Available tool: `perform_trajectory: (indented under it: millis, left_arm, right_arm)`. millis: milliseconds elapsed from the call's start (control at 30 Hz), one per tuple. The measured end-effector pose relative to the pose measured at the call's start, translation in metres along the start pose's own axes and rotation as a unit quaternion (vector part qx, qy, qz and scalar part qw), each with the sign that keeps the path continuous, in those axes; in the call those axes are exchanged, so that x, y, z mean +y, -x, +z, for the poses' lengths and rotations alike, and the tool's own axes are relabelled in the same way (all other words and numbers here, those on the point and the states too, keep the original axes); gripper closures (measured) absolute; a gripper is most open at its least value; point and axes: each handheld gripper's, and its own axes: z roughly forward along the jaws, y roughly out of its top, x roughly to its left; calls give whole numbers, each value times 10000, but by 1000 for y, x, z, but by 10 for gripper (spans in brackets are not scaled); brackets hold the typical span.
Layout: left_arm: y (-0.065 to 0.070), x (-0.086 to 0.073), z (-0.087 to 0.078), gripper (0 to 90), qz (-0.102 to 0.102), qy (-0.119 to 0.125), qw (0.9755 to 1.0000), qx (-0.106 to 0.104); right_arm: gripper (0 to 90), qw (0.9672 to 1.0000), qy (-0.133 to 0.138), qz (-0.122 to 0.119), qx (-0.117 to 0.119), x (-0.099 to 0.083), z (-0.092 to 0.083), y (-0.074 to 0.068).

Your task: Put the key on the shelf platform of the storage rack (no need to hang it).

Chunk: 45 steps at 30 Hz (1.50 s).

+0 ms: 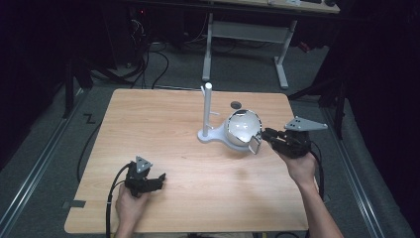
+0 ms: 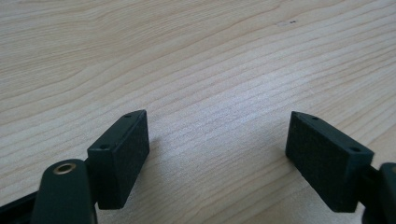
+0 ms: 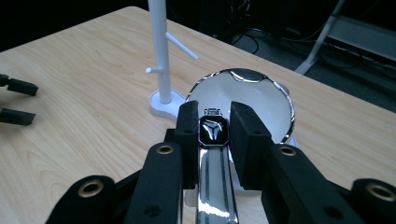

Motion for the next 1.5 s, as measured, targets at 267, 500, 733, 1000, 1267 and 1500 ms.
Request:
perform_trajectory:
  millis: [267,500,733,1000,1267,1500]
  left_arm:
    - [0,0,0,219,0,0,10000,1]
    - [0,0,0,219,0,-1,10000,0]
    - [0,0,0,219,3,-4,10000,-4]
    - [0,0,0,218,5,-4,10000,-2]
    - [0,0,0,218,4,-5,10000,-3]
    - [0,0,0,218,4,-4,10000,-3]
  right_arm:
    - [745,10000,5,50,-82,11,7,7]
    - [744,9999,-23,23,-106,21,15,9]
    - [744,9998,-145,65,-114,24,30,13]
    - [744,9994,-277,130,-166,23,46,15]
    - [744,9992,-314,171,-183,23,55,17]
    - [744,9991,-292,214,-204,23,64,18]
